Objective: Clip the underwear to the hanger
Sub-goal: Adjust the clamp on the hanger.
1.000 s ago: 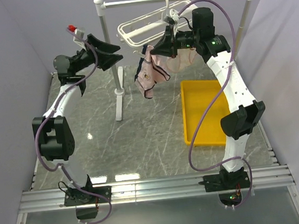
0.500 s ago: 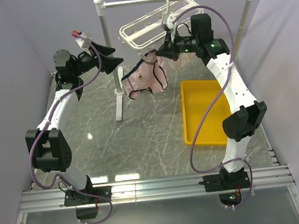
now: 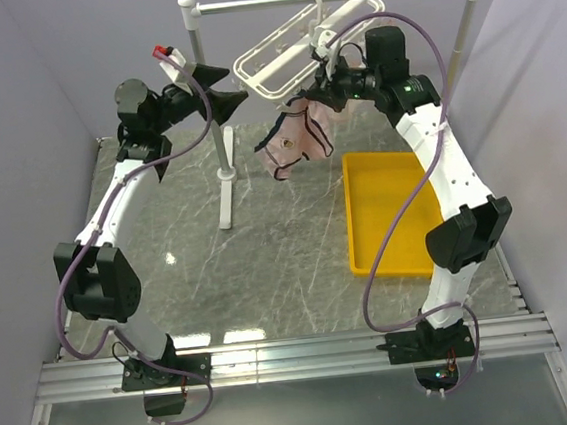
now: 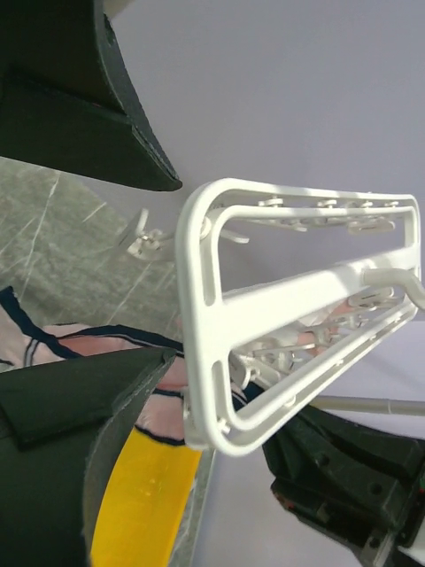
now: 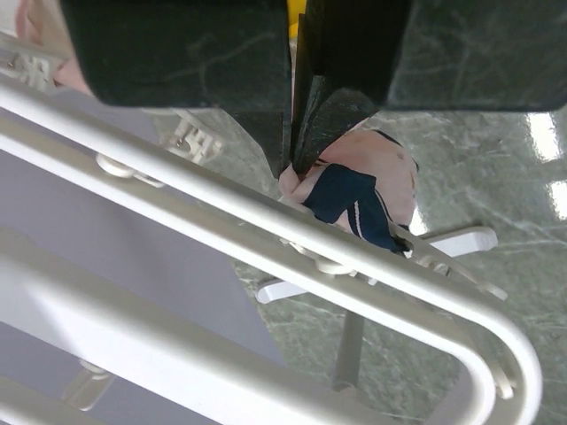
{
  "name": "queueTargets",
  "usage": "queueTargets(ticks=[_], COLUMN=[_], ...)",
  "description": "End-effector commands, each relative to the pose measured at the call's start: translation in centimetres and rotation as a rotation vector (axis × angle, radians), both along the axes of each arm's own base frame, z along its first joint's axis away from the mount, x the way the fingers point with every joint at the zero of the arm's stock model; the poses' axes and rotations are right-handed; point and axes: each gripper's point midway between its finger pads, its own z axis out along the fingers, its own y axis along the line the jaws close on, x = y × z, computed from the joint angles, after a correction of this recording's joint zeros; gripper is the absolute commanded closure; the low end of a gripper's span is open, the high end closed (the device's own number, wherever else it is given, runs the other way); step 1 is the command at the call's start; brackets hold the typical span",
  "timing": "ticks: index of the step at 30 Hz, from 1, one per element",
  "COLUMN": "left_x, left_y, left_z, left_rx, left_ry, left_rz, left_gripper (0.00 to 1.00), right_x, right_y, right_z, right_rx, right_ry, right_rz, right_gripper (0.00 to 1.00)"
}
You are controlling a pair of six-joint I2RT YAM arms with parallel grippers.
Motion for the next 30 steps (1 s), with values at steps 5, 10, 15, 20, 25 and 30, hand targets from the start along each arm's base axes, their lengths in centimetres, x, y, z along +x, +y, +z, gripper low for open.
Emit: queueTargets(ticks=[5,10,15,20,25,30], left_x=[2.1,0.3,-1.9,-0.6,-1.5,-2.4], left_y=[-0.4,-0.7,-1.6,-2.2,-3.5,-4.3], left_z=[1.3,0.7,-0.3,-0.3,-0.1,0.3], left_rx=[0.005,0.012,0.005,-0.003,-0.019,-0.025], left_ry=[-0.07,-0.064,-0.028,-0.014,-0.019,-0.01], left_rz=[0.117,0.046,-0.087,-0.044,-0.133,-0.194], left_gripper=[0.27,0.3,0.28,0.28,0.28,0.29], right_x=[-1.2,-0.8,-0.3,0.1,0.3,0.6], right_y=[-2.6,-3.6,-4.2,-4.9,-5.6,-6.1], right_z=[3.9,4.0,3.9,3.8,3.6,3.8], right_rx=[-0.002,-0.023,-0.048,-0.059,-0.07,-0.072], right_ry=[-0.136,-0.159,-0.185,-0.194,-0.198,-0.199], right_rz=[-0.029,-0.035,-0.033,-0.046,-0.061,-0.059], right_gripper=[1.0,1.0,1.0,1.0,1.0,1.0])
